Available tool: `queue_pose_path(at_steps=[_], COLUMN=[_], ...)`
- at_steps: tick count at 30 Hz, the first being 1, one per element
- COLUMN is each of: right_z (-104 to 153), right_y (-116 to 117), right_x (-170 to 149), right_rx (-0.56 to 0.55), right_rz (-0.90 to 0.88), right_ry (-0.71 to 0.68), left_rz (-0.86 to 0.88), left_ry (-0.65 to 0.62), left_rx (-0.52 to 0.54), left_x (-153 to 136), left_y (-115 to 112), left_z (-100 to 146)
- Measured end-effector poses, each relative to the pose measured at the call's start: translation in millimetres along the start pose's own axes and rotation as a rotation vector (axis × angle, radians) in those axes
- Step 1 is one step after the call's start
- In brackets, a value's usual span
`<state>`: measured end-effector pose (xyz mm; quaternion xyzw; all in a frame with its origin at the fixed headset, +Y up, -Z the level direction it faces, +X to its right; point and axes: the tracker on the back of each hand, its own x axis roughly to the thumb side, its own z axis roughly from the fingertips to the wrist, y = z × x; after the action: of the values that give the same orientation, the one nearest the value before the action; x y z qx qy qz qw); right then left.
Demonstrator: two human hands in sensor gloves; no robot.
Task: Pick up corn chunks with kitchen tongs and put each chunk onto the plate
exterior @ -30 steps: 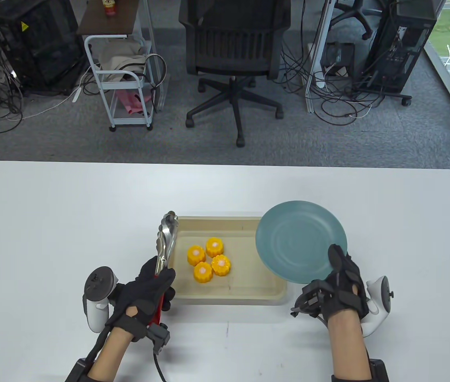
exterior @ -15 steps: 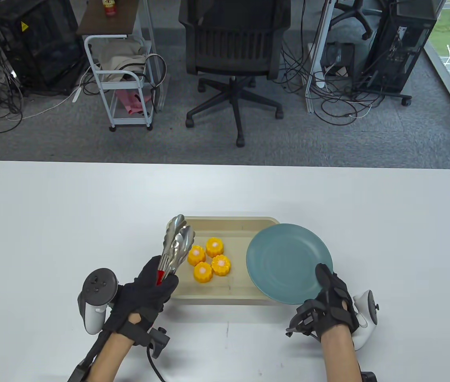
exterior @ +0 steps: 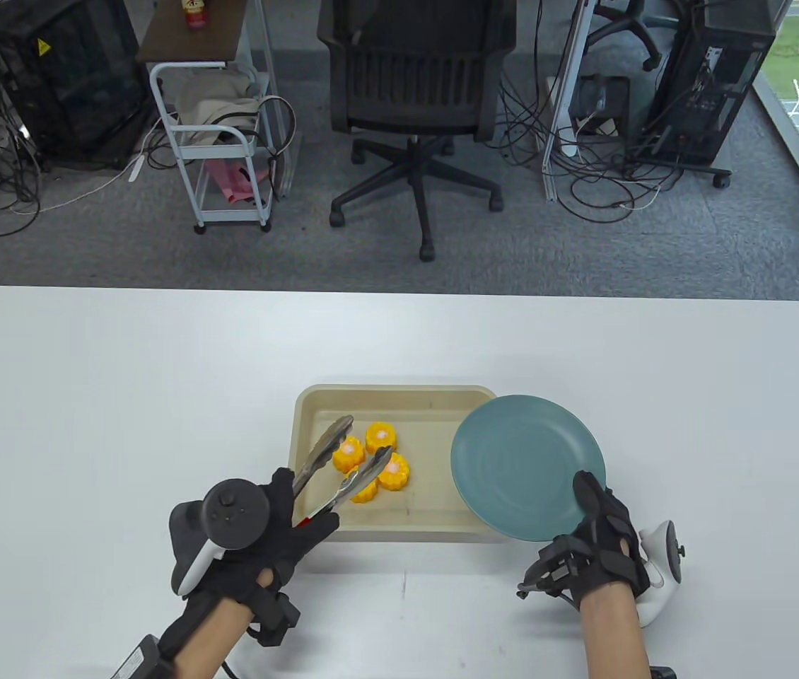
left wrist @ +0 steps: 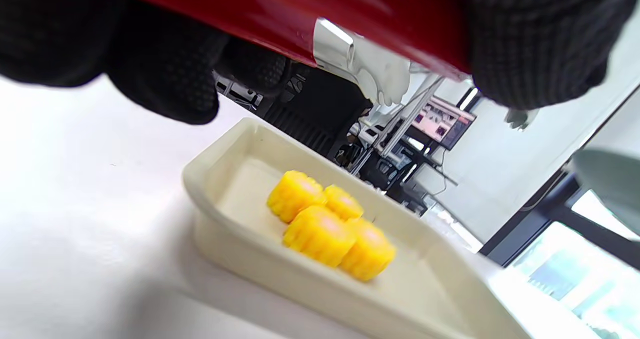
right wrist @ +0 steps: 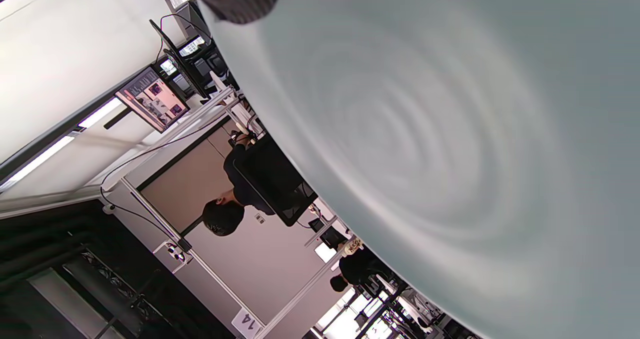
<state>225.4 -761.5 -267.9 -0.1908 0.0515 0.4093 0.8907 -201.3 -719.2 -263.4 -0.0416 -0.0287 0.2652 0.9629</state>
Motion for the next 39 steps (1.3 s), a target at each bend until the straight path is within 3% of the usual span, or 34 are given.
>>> queue_pose_path(at_steps=[5, 12, 21, 39], right_z=[-1, -1, -1, -3], right_y=[-1, 1, 2, 3], right_x=[0, 0, -1, -2], right_rx=[0.007, 0.016, 0.037, 0.031], right_rz=[0.017, 0.04, 0.032, 0.078], right_ry=[0.005, 0.011, 0.018, 0.025], left_rz=[-0.163, -0.244, -0.305, -0.384], left_ry=[0.054, 0.15, 0.209, 0.232], left_rx=[-0.012, -0.045, -0.081, -0.055], left_x=[-2, -11, -11, 5], left_y=[-19, -33, -37, -35], left_z=[-5, -5, -3, -6])
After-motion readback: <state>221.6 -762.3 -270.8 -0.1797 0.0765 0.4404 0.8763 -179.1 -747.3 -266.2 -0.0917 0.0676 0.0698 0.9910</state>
